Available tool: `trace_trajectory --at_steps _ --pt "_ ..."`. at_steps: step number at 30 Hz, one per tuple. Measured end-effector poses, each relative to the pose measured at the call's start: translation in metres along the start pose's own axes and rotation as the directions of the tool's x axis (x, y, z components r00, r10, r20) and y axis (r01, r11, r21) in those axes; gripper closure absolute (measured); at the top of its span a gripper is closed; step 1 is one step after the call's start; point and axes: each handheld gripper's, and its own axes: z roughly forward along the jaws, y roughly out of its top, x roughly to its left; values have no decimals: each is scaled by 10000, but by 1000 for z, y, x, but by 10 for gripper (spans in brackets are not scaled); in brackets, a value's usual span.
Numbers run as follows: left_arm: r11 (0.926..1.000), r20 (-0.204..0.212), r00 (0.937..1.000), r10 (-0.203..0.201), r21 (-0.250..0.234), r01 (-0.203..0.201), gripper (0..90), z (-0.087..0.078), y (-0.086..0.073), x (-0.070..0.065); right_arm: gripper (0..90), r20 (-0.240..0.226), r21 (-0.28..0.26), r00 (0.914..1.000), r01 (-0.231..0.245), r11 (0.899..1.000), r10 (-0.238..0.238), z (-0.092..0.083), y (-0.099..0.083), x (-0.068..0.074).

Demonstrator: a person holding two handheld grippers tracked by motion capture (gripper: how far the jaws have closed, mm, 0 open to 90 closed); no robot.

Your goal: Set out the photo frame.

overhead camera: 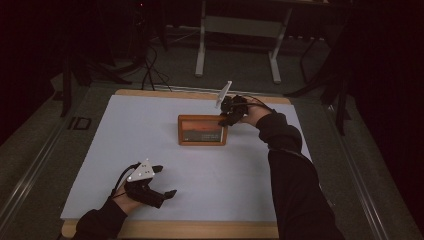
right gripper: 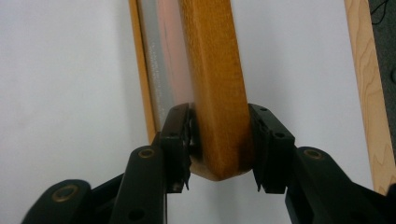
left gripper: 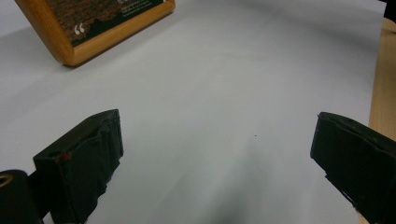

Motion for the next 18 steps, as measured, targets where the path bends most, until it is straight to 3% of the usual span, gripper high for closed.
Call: trace_trajectory --at_steps 8,18 --pt "10000 153 9999 -14 79 13 30 1 -1 0 568 -114 30 9990 -430 9991 430 7 0 -11" --pt "9999 205 9998 77 117 -80 30 1 -1 -1 528 126 54 9993 -357 9993 356 11 0 -12"
